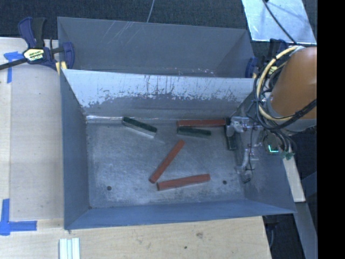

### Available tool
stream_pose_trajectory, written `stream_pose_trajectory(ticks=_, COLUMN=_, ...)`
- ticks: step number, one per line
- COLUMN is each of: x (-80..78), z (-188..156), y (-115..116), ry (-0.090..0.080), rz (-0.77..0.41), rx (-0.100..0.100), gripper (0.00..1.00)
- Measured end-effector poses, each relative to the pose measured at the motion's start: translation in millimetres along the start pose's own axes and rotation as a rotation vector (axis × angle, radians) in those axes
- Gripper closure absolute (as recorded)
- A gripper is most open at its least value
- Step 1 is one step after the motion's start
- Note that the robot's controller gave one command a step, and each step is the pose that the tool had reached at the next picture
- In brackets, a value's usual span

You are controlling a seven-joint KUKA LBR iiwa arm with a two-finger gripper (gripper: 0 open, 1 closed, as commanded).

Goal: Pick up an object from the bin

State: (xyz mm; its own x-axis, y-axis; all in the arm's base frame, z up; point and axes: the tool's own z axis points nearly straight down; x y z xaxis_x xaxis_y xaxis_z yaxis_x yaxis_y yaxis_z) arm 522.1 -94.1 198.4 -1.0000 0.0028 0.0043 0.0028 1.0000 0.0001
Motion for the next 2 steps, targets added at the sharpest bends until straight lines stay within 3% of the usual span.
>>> stream_pose_trajectory(ticks=1, x=-1.8, z=-3.9, y=0.4, ry=-0.008, rz=-0.002, rx=0.001, gripper=0.00)
stream_pose_trajectory(ticks=2, x=2.1, z=73.8, y=44.5, ry=-0.003, rz=-0.154, rx=0.000, gripper=0.00)
